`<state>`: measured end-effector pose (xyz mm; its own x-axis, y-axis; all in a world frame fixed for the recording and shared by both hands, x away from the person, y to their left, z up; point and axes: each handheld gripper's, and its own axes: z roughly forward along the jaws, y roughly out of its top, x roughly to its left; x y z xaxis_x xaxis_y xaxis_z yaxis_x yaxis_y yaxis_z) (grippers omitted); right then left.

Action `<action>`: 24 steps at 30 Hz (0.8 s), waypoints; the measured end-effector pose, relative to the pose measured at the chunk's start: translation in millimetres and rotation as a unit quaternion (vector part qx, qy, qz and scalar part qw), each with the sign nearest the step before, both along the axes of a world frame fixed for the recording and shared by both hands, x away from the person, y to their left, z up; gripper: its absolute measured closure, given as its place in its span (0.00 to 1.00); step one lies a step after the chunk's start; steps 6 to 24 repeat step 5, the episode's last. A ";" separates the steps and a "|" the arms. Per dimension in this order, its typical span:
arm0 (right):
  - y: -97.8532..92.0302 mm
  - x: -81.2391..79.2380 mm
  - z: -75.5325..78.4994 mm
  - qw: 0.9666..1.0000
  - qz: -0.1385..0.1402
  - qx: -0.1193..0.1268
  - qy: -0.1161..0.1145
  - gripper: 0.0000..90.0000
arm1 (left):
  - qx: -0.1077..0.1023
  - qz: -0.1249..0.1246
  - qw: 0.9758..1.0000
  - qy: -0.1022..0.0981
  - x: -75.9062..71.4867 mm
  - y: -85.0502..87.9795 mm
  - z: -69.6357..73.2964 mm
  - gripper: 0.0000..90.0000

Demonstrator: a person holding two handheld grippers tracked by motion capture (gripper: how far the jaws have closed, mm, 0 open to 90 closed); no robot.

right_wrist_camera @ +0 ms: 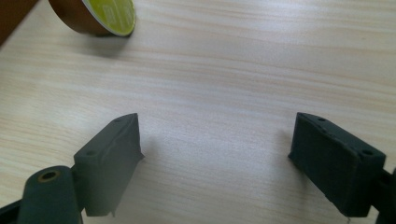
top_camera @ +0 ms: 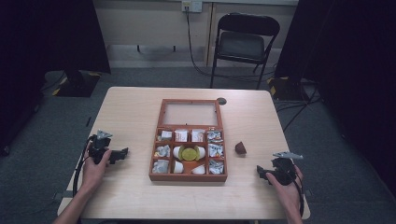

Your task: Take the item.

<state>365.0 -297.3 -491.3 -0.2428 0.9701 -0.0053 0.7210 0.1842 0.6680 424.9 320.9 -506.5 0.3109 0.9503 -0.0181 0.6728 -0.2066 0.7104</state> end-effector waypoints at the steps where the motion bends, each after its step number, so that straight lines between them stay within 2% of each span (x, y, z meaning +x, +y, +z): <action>1: 0.6 0.2 -1.2 1.000 0.000 -0.001 -0.004 0.14 | 0.000 0.000 1.000 0.000 0.0 0.0 0.0 0.00; 3: 0.1 0.1 -3.7 1.000 -0.001 -0.001 -0.014 0.10 | 0.000 0.000 1.000 0.000 0.0 0.0 0.0 0.00; 5: -1.1 -0.1 -8.5 0.999 -0.002 0.004 -0.034 0.07 | 0.000 0.000 1.000 0.000 0.0 0.0 0.0 0.00; 24: -1.1 -0.1 -8.5 0.999 -0.002 0.004 -0.034 0.07 | 0.000 0.000 1.000 0.000 0.0 0.0 0.0 0.00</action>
